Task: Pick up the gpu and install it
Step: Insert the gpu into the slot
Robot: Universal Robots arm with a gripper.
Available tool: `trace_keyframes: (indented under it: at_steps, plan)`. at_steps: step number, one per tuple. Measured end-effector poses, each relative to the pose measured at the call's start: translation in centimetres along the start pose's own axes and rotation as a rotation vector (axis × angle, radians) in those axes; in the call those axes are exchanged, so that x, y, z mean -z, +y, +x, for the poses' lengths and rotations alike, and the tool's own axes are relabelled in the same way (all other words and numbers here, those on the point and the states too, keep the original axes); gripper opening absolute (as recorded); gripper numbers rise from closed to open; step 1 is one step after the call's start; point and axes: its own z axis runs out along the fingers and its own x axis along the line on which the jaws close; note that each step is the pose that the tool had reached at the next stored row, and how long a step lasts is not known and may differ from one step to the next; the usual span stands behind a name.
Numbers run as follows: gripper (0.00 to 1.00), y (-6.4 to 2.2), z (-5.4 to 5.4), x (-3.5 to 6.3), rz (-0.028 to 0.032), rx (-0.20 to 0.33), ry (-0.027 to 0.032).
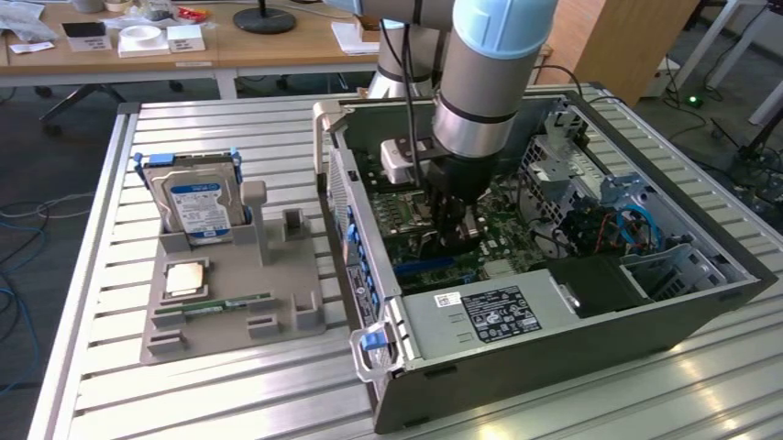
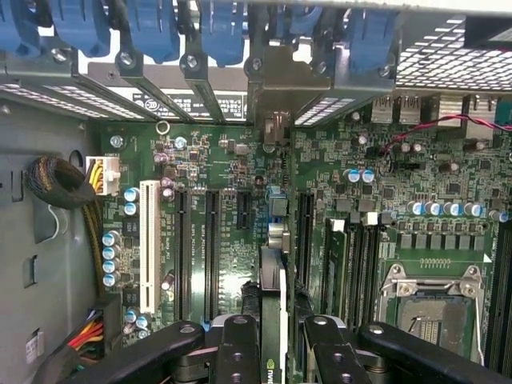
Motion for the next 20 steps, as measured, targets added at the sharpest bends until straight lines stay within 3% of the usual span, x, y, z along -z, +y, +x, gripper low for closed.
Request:
trace_keyframes:
  at_steps: [20]
  plan:
    - [0.26,0.46,0.01,-0.13,0.0024,-0.001,0.0001]
